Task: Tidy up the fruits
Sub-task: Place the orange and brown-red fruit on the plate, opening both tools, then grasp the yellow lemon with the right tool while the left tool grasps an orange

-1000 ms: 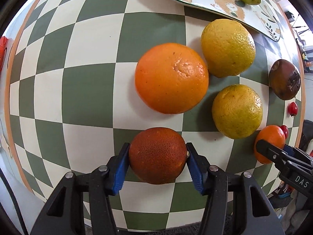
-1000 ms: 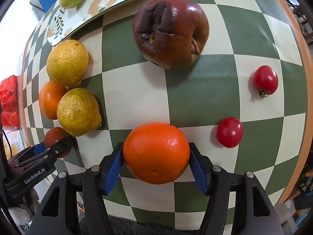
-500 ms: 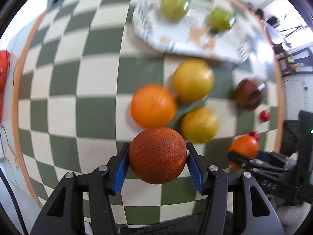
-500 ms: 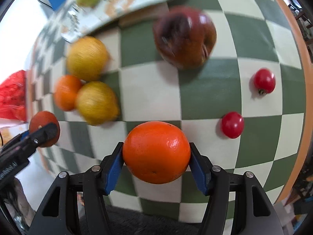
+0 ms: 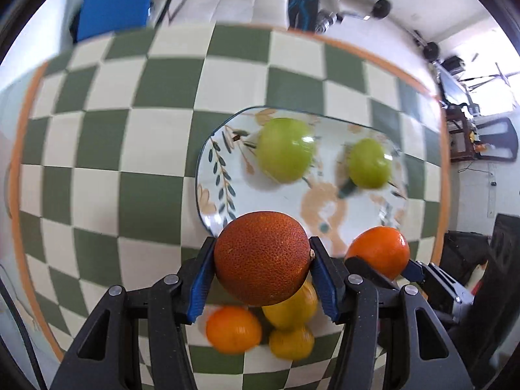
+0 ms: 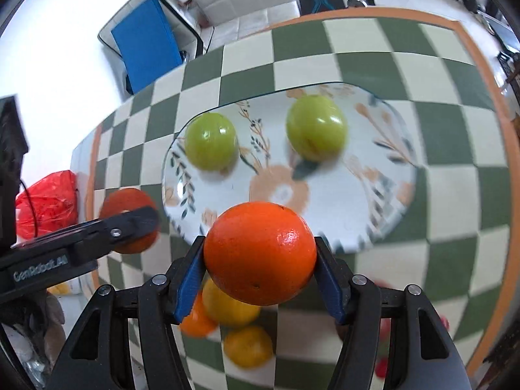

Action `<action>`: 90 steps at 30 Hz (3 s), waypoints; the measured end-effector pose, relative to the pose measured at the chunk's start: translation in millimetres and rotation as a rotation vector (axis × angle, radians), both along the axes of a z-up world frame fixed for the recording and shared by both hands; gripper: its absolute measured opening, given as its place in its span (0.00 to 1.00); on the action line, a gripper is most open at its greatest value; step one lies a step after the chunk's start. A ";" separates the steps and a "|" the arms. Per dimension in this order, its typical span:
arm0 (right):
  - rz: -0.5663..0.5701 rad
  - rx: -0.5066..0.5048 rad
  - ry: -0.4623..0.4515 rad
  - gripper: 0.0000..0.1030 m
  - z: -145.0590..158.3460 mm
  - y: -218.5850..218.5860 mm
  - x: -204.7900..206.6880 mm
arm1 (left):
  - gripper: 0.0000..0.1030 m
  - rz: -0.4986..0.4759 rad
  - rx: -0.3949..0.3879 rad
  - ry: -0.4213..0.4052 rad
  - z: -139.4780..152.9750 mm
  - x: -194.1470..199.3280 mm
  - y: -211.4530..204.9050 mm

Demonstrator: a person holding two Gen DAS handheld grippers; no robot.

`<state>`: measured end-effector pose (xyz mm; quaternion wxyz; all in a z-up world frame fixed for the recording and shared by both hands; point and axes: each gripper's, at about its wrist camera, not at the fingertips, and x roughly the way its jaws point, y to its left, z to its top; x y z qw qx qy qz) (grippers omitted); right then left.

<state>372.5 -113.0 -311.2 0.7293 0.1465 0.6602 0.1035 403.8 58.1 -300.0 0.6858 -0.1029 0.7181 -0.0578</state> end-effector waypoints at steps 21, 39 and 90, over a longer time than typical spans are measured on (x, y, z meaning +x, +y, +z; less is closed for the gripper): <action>0.075 0.035 0.089 0.76 -59.4 29.2 31.5 | 0.75 0.073 -0.034 0.132 -50.2 31.2 9.0; 0.052 -0.316 -0.054 0.93 20.6 -14.8 -20.0 | 0.88 0.016 0.234 -0.145 28.0 -31.5 2.4; -0.072 -0.140 -0.238 0.93 155.7 -31.5 -158.2 | 0.99 -0.014 0.323 -0.426 150.6 -158.7 -6.0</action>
